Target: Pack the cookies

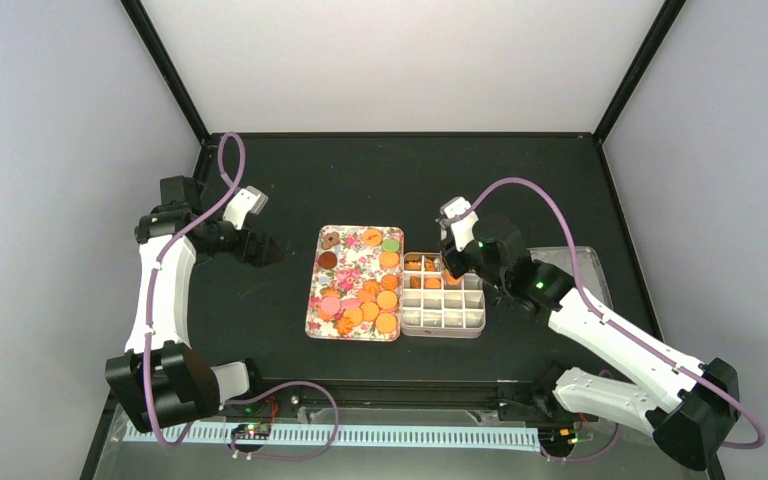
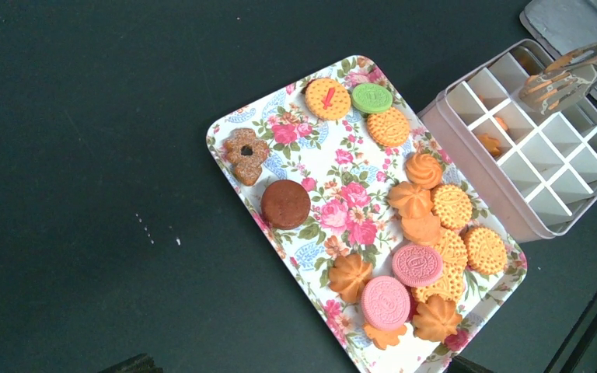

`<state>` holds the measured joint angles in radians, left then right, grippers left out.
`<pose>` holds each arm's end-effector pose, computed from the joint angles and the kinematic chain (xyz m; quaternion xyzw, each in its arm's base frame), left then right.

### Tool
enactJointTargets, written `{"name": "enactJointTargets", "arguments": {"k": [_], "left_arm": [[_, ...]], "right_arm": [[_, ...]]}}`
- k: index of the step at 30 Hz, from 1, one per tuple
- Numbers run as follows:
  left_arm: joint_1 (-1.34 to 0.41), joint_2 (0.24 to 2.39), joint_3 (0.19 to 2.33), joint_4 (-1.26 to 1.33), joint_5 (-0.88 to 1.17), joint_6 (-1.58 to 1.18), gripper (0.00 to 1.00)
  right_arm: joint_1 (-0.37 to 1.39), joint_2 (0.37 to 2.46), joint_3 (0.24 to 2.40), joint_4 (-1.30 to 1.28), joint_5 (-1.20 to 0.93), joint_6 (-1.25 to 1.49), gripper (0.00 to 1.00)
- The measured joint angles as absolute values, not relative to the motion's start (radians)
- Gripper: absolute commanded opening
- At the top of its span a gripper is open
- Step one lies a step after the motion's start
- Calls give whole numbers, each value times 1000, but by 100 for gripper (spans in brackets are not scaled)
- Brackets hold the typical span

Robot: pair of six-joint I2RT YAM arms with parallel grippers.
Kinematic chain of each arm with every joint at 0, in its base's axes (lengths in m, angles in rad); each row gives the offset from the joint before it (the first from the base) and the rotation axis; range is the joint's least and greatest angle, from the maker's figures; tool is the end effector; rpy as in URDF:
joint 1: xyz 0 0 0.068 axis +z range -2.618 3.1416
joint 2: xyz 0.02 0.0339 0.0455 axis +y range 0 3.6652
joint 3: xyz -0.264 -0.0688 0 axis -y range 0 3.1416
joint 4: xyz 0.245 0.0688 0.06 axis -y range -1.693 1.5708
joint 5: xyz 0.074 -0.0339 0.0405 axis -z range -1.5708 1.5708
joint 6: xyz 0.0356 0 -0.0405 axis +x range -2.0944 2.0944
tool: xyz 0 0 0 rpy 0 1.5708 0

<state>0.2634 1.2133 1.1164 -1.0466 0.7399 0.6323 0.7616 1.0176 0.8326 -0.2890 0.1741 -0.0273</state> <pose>0.2175 0.0338 0.3055 0.2425 0.8816 -0.2329 0.3312 0.1708 0.1544 0.3023 -0.2849 0.8023 0.1172 0.5114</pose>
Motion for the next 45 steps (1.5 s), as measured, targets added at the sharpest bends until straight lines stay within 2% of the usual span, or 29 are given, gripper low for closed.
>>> {"name": "enactJointTargets", "arguments": {"k": [10, 18, 26, 36, 45], "left_arm": [[263, 1213, 1116, -1046, 741, 632, 99], [263, 1213, 1116, -1047, 741, 632, 99], [263, 1213, 1116, -1047, 738, 633, 99], [264, 1211, 1117, -1050, 714, 632, 99], [265, 1210, 1117, -1062, 707, 633, 99]], "right_arm": [[761, 1015, 833, -317, 148, -33, 38], [761, 1003, 838, -350, 138, -46, 33], [760, 1010, 955, -333, 56, -55, 31], [856, 1292, 1114, -201, -93, -54, 31], [904, 1514, 1120, -126, -148, -43, 32]]}}
